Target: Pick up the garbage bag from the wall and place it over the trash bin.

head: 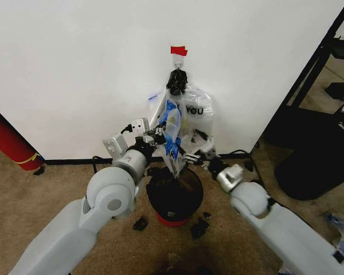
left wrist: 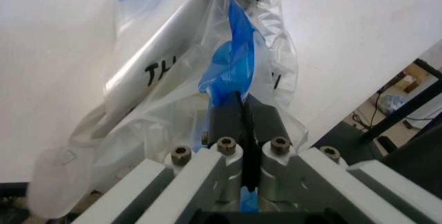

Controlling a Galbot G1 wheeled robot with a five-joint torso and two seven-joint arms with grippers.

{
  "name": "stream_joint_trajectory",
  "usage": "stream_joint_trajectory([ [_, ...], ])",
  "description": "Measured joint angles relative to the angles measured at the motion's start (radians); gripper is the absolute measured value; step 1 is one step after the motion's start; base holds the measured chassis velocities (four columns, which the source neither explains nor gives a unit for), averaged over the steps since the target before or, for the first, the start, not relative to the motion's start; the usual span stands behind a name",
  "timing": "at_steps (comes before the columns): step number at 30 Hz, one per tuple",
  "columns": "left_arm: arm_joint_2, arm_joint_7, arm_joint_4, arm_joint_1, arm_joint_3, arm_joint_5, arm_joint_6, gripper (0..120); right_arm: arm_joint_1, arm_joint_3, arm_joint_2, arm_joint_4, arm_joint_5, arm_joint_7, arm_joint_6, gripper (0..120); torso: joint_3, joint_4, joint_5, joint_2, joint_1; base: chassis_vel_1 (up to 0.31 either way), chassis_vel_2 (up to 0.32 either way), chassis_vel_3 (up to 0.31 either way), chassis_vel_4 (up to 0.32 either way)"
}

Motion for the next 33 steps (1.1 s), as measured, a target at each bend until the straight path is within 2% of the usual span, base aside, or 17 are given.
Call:
stream_joint_trajectory([
  [5,0.000,0.003,-0.003,0.005,0.001,0.004,-0.005,0,0.047,-0.033,0.055,-0.069,-0.064,0.006,0.007,69,0.000,0.0000,-0.0001,0.000,0.000,0.000,0.000,0.000,0.000],
  [10,0.001,0.009,-0.020,0.025,0.004,0.009,-0.010,0,0.092,-0.059,0.085,-0.110,-0.095,0.030,0.000,47,0.000,0.0000,-0.0001,0.000,0.000,0.000,0.000,0.000,0.000],
  [12,0.001,0.009,-0.020,0.026,0.003,0.009,-0.010,0,0.094,-0.060,0.086,-0.110,-0.095,0.032,-0.001,43,0.000,0.0000,-0.0002,0.000,0.000,0.000,0.000,0.000,0.000],
  [17,0.005,0.009,-0.018,0.029,-0.005,0.009,-0.011,0,0.094,-0.062,0.087,-0.103,-0.078,0.059,-0.025,20,0.000,-0.0001,-0.0002,0.000,0.000,0.000,0.000,0.000,0.000],
  [18,0.005,0.009,-0.018,0.029,-0.005,0.009,-0.011,0,0.094,-0.062,0.087,-0.103,-0.078,0.059,-0.025,20,0.000,-0.0001,-0.0002,0.000,0.000,0.000,0.000,0.000,0.000],
  [23,0.008,0.008,-0.002,0.042,-0.011,0.028,-0.013,0,0.061,-0.035,0.088,-0.075,-0.063,0.083,-0.017,0,0.000,0.0000,-0.0001,0.000,0.000,0.000,0.000,0.000,0.000],
  [27,0.011,0.008,0.001,0.054,-0.022,0.039,-0.016,0,0.022,0.004,0.076,-0.037,-0.042,0.085,-0.007,0,0.000,0.0001,0.0000,0.000,0.000,0.000,0.000,0.000,0.000],
  [31,0.036,0.012,-0.005,0.101,-0.056,0.041,-0.021,0,-0.099,0.094,0.017,0.095,0.044,0.104,0.001,0,0.000,-0.0001,0.0001,0.000,0.000,0.000,0.000,0.000,0.000],
  [33,0.039,0.013,-0.007,0.111,-0.062,0.041,-0.021,0,-0.123,0.110,0.007,0.118,0.055,0.105,0.004,0,0.000,0.0000,0.0001,0.000,0.000,0.000,0.000,0.000,0.000],
])
